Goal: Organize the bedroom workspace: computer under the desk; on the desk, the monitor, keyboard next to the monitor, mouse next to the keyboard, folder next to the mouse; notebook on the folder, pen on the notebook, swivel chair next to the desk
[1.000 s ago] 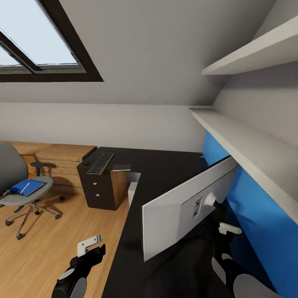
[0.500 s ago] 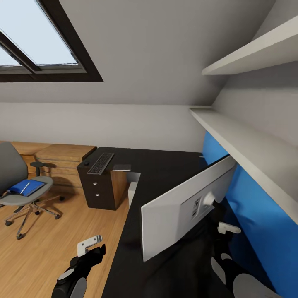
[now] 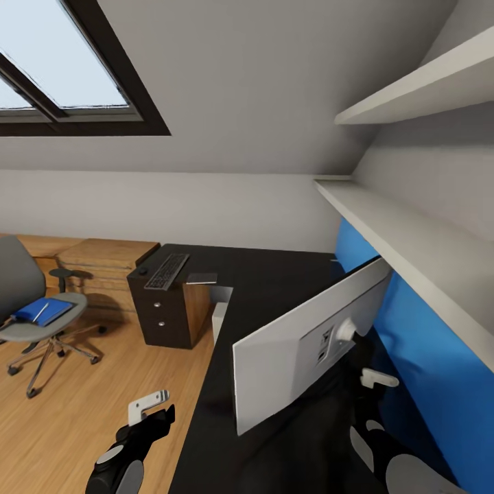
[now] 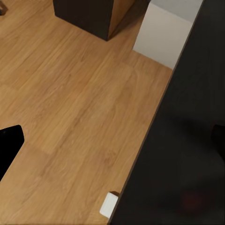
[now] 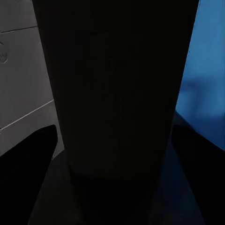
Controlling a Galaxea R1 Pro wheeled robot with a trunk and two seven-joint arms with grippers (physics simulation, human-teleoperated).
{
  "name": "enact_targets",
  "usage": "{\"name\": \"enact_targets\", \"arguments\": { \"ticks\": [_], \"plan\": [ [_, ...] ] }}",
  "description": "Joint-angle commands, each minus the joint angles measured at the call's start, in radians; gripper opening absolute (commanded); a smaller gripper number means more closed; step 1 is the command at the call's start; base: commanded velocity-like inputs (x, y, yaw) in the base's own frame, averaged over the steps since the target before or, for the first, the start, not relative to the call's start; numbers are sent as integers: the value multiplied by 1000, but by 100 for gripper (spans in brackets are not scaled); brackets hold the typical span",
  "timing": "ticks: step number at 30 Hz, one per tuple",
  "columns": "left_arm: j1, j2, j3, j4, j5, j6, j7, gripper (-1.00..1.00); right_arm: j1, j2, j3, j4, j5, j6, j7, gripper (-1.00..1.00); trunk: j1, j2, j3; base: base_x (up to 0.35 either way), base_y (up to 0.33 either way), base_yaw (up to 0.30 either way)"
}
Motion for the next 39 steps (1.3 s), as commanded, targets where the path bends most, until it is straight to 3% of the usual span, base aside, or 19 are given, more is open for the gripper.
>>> {"name": "enact_targets", "arguments": {
  "ticks": [1, 30, 39],
  "plan": [
    [-1, 0, -1, -1, 10, 2, 10, 100, -2, 0, -5, -4, 22, 1, -4, -100, 1, -2, -2, 247, 0, 0],
    [-1, 0, -1, -1, 11, 2, 10, 100, -2, 0, -5, -5, 22, 0, -4, -100, 1, -2, -2, 53, 0, 0],
    [-1, 0, -1, -1, 11, 1, 10, 100, -2, 0, -5, -4, 22, 0, -4, -100, 1, -2, -2, 177, 0, 0]
  ]
}}
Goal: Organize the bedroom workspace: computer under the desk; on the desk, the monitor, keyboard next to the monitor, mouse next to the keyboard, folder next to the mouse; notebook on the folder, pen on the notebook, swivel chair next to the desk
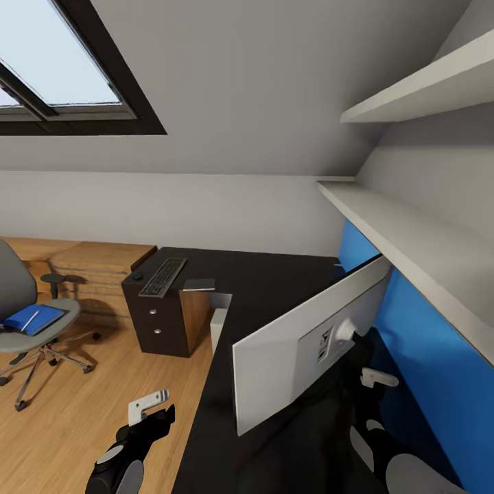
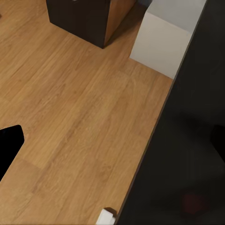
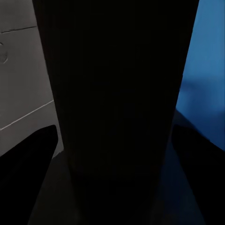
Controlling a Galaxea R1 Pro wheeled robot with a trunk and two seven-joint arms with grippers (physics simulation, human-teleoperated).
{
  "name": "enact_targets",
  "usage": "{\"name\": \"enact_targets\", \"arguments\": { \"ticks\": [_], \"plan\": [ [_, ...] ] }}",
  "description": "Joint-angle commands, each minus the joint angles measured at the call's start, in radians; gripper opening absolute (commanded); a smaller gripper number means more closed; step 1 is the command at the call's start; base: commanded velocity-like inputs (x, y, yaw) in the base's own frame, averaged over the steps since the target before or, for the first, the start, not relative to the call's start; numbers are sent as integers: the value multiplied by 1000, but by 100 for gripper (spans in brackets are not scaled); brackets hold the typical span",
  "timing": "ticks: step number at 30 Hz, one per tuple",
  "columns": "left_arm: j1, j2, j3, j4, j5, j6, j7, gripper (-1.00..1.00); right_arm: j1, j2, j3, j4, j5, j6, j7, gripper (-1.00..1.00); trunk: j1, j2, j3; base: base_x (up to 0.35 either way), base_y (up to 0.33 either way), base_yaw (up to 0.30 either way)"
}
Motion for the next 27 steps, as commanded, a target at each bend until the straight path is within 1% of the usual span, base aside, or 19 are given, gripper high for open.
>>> {"name": "enact_targets", "arguments": {
  "ticks": [1, 13, 14, 27],
  "plan": [
    [-1, 0, -1, -1, 10, 2, 10, 100, -2, 0, -2, -1, 14, -2, -5, -100, 1, -3, -2, 47, 0, 0],
    [-1, 0, -1, -1, 11, 2, 9, 100, -2, 0, -2, -1, 14, -2, -5, -100, 1, -3, -2, 10, 0, 0],
    [-1, 0, -1, -1, 11, 3, 9, 100, -2, 0, -2, -1, 14, -2, -5, 100, 1, -3, -2, 0, 0, 0],
    [-1, 0, -1, -1, 11, 2, 9, 100, -2, 0, -2, 0, 14, -2, -5, 100, 1, -3, -2, -4, 0, 0]
  ]
}}
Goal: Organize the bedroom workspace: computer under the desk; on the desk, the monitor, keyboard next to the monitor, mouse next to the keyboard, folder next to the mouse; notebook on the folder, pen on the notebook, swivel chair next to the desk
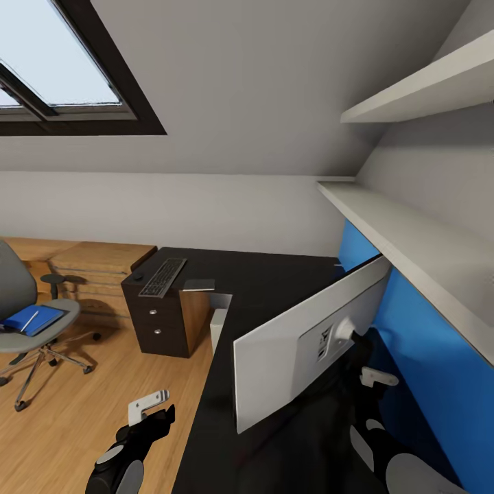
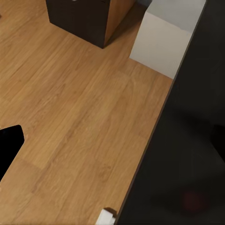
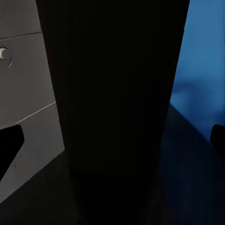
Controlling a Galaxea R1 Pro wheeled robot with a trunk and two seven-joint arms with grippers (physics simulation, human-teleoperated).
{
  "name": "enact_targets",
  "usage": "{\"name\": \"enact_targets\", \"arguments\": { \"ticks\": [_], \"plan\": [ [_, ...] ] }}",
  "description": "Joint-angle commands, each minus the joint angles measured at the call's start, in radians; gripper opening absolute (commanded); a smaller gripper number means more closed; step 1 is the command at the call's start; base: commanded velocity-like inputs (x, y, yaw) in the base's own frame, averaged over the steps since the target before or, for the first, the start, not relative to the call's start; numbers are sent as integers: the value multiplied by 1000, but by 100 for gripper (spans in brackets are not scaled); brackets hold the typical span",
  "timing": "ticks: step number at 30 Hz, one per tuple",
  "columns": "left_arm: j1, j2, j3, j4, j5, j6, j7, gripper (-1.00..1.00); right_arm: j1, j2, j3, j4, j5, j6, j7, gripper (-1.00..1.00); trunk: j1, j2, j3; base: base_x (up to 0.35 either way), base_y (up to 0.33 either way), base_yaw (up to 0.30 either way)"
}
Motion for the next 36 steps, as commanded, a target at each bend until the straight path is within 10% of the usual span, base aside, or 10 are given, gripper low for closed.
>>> {"name": "enact_targets", "arguments": {
  "ticks": [1, 36],
  "plan": [
    [-1, 0, -1, -1, 10, 2, 10, 100, -1, 0, -1, 1, 5, -2, -5, 100, 1, -2, -2, -86, 0, 0],
    [-1, 0, -1, -1, 11, 5, 10, 100, -1, 23, 0, -31, 5, 46, -12, 100, 1, -2, -2, -276, 128, 0]
  ]
}}
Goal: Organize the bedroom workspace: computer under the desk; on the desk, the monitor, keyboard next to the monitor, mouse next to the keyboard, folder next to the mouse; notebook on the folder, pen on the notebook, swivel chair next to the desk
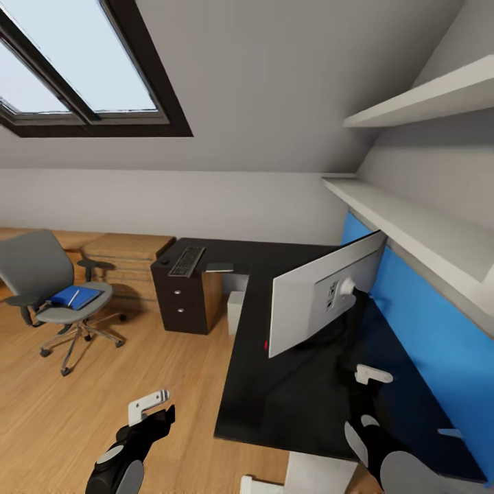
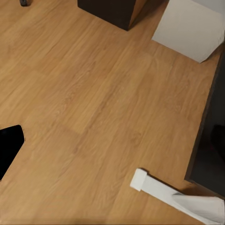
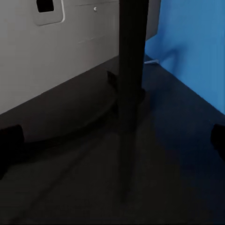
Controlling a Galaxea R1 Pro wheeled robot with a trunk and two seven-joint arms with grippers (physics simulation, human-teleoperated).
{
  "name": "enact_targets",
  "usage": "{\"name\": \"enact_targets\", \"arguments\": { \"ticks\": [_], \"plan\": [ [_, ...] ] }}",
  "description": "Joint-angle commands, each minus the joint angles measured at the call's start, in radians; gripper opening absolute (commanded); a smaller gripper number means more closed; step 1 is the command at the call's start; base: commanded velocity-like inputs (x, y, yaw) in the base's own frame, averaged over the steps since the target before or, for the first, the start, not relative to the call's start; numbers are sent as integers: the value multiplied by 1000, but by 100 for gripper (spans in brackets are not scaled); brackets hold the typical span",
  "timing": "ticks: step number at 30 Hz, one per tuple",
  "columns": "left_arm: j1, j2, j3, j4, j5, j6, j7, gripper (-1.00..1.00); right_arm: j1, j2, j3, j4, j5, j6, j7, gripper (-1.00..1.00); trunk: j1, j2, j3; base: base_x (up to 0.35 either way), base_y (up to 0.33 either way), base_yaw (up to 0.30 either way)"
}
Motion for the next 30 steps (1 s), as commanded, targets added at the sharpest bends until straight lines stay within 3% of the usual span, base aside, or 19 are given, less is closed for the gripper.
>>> {"name": "enact_targets", "arguments": {
  "ticks": [1, 5, 11, 17, 21, 25, 30],
  "plan": [
    [-1, 0, -1, -1, 10, 2, 10, 100, -1, 4, -2, -6, 5, 10, -5, 100, 0, -2, -2, -144, 136, 0],
    [-1, 0, -2, 1, 10, 2, 10, 100, 0, 20, -3, -69, 5, 98, -6, 100, 0, -2, -2, -68, 64, 0],
    [-1, 0, -2, 2, 10, 2, 10, 100, 25, 36, -3, -262, 5, 317, -7, 100, 0, -2, -2, -17, 16, 0],
    [-1, 0, -3, 3, 10, 2, 9, 100, 115, 63, -3, -497, 3, 540, -7, 100, 0, -2, -2, -3, 3, 0],
    [-1, 0, -3, 3, 10, 2, 8, 100, 164, 90, -3, -610, 4, 640, -8, 100, 0, -2, -2, 7, 56, 0],
    [-1, 0, -3, 3, 10, 2, 8, 100, 182, 110, -3, -657, 7, 696, -11, 100, 0, -2, -2, 33, 210, 0],
    [-1, 0, -3, 9, 10, 2, 8, 100, 194, 128, 9, -680, 48, 725, -38, 100, 0, -2, -2, 12, 294, 0]
  ]
}}
